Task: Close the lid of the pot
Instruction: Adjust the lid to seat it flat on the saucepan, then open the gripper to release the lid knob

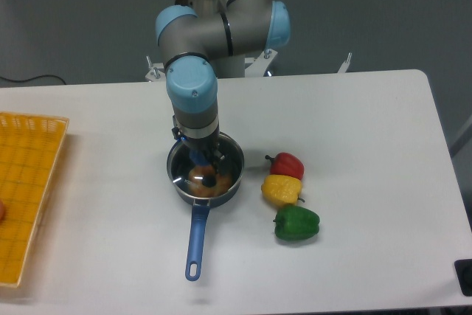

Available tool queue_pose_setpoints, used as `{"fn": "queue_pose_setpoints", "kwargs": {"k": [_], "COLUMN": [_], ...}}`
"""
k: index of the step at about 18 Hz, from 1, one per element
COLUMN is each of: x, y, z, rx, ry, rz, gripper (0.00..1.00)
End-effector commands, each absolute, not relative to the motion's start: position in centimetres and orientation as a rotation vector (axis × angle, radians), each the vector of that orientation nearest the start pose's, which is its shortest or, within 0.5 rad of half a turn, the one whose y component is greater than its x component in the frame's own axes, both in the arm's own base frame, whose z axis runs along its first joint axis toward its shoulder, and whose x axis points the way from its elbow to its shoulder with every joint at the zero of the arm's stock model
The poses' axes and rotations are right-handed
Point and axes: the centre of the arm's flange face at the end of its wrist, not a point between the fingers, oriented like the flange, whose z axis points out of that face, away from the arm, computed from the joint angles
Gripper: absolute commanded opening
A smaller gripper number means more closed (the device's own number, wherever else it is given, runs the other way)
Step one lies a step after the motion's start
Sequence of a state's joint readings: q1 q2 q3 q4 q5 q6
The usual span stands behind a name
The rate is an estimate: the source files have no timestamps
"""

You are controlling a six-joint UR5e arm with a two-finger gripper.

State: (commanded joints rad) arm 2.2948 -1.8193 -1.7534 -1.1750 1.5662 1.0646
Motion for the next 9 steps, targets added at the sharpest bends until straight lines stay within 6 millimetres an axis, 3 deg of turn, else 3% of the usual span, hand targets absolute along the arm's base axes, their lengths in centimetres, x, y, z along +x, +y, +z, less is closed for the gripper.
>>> {"fn": "queue_pose_setpoints", "kwargs": {"k": [9], "x": [-27.2], "y": [49.7], "z": [34.3], "rx": [-3.094], "ry": [0.527], "rz": [0.052], "gripper": [1.0]}}
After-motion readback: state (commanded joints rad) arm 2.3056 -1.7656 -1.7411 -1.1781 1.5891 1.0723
